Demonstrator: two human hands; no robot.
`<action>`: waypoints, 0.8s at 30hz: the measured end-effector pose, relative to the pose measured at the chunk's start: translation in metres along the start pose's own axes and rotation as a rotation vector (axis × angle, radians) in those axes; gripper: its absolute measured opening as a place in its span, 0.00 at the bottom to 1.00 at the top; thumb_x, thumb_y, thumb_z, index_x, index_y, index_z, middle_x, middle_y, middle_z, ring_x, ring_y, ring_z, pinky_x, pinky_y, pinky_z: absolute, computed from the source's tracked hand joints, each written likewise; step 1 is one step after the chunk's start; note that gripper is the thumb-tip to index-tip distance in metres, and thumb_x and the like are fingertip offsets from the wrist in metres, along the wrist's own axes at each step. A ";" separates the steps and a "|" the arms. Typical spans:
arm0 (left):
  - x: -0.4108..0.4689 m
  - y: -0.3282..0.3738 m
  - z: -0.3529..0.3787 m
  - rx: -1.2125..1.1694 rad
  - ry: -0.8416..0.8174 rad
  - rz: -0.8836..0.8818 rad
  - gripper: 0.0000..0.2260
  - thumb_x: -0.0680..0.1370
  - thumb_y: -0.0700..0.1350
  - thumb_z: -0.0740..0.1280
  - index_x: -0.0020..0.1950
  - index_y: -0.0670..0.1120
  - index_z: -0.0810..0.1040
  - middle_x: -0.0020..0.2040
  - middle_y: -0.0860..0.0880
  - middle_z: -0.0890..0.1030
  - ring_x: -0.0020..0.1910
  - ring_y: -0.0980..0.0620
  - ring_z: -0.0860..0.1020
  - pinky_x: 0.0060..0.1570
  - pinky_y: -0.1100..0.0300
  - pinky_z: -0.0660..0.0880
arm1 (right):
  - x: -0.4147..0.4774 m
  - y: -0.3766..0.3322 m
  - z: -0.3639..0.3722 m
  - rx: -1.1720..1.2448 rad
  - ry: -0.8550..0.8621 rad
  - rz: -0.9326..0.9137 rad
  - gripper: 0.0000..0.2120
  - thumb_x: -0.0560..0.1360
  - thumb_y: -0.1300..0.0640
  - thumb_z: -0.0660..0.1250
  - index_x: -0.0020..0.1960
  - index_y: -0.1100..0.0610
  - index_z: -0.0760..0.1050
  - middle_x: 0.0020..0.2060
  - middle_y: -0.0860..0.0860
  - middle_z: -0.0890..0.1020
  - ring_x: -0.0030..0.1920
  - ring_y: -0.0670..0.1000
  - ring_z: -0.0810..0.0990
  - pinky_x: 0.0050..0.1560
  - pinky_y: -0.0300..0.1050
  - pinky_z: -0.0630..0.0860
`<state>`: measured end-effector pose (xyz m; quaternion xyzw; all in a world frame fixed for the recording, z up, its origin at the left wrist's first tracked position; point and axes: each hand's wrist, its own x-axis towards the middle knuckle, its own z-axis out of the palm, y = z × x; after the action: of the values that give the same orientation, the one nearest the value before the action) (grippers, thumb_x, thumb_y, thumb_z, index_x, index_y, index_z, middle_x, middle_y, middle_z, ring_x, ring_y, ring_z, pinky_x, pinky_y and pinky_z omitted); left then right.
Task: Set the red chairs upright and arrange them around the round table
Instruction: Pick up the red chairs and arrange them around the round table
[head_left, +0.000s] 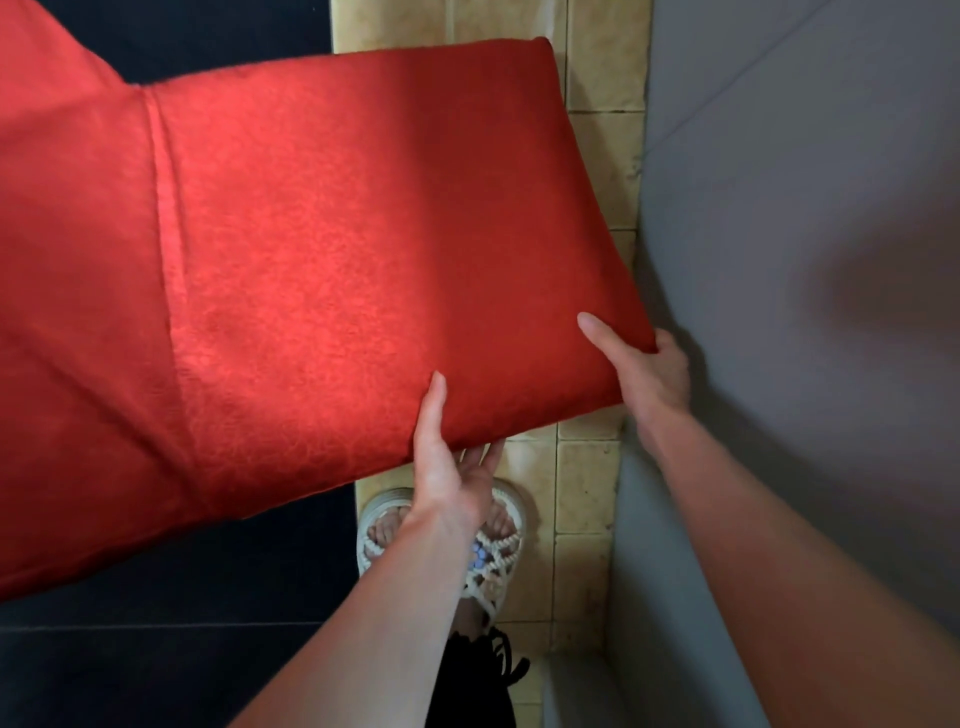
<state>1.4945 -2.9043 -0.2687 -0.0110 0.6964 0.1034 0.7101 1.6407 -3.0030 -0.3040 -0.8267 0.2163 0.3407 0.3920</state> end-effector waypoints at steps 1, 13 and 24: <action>0.002 -0.001 -0.002 -0.006 -0.001 -0.003 0.27 0.63 0.55 0.79 0.58 0.50 0.74 0.59 0.43 0.77 0.56 0.47 0.79 0.59 0.50 0.76 | 0.003 -0.001 -0.002 -0.032 -0.030 0.008 0.34 0.57 0.36 0.80 0.58 0.50 0.78 0.48 0.45 0.83 0.47 0.44 0.82 0.49 0.39 0.76; 0.020 -0.006 -0.016 -0.018 -0.035 -0.017 0.35 0.63 0.53 0.79 0.66 0.50 0.70 0.61 0.43 0.77 0.58 0.46 0.79 0.54 0.52 0.79 | 0.028 -0.002 0.000 -0.171 -0.106 0.064 0.39 0.52 0.30 0.77 0.53 0.56 0.81 0.36 0.42 0.80 0.42 0.46 0.82 0.46 0.40 0.75; 0.005 0.007 -0.024 -0.024 -0.042 -0.018 0.41 0.60 0.54 0.81 0.69 0.48 0.69 0.61 0.41 0.78 0.58 0.44 0.79 0.54 0.51 0.79 | 0.006 -0.008 0.001 -0.137 -0.067 0.025 0.32 0.46 0.28 0.77 0.38 0.50 0.77 0.37 0.43 0.82 0.41 0.45 0.83 0.45 0.40 0.78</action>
<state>1.4695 -2.9009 -0.2736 -0.0237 0.6798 0.1055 0.7254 1.6491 -2.9972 -0.3045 -0.8370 0.1898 0.3871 0.3370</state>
